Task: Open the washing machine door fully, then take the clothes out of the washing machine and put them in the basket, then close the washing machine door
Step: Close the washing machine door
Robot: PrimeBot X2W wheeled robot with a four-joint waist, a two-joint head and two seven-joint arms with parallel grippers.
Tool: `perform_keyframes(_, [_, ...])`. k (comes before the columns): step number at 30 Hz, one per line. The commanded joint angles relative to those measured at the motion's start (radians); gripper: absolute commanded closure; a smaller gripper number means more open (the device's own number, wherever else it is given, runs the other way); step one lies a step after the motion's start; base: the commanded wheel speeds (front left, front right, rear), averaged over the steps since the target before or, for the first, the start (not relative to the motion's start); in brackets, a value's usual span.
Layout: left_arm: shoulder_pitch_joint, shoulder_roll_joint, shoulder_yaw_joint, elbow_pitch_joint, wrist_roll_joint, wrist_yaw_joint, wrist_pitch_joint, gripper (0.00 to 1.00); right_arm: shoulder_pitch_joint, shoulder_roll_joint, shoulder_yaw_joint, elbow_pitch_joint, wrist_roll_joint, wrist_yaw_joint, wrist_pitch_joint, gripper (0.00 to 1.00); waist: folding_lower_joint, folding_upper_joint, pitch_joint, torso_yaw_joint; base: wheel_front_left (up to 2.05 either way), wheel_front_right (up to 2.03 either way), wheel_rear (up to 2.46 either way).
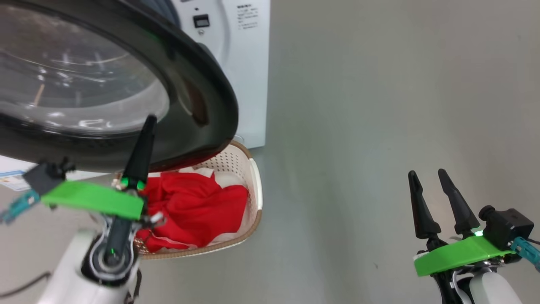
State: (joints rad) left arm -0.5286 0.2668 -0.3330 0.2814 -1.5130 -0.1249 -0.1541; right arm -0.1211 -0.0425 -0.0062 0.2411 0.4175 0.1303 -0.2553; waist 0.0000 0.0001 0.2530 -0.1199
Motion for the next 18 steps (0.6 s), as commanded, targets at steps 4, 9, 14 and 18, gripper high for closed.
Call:
perform_keyframes(4, [0.068, 0.051, 0.009, -0.018, 0.002, -0.006, -0.044, 1.0, 0.029, -0.008, 0.012, -0.017, -0.021, 0.0, -0.006, 0.0, 0.0, -0.0001, -0.046, 0.041, 0.0, 0.0, 0.0])
perform_keyframes(9, [0.153, 0.073, -0.023, 0.005, 0.039, -0.006, -0.088, 1.0, 0.052, -0.008, 0.004, -0.014, -0.039, 0.0, -0.006, 0.0, 0.0, -0.0001, -0.078, 0.069, 0.0, 0.0, 0.0])
perform_keyframes(14, [0.234, 0.08, -0.029, 0.034, 0.059, -0.006, -0.104, 1.0, 0.076, -0.008, -0.005, -0.013, -0.051, 0.0, -0.006, 0.0, 0.0, -0.0001, -0.103, 0.089, 0.0, 0.0, 0.0])
perform_keyframes(18, [0.292, 0.087, 0.013, 0.05, 0.115, -0.006, -0.107, 0.78, 0.091, -0.008, -0.013, -0.014, -0.057, 0.0, -0.006, 0.0, 0.0, -0.0001, -0.116, 0.099, 0.0, 0.0, 0.0])
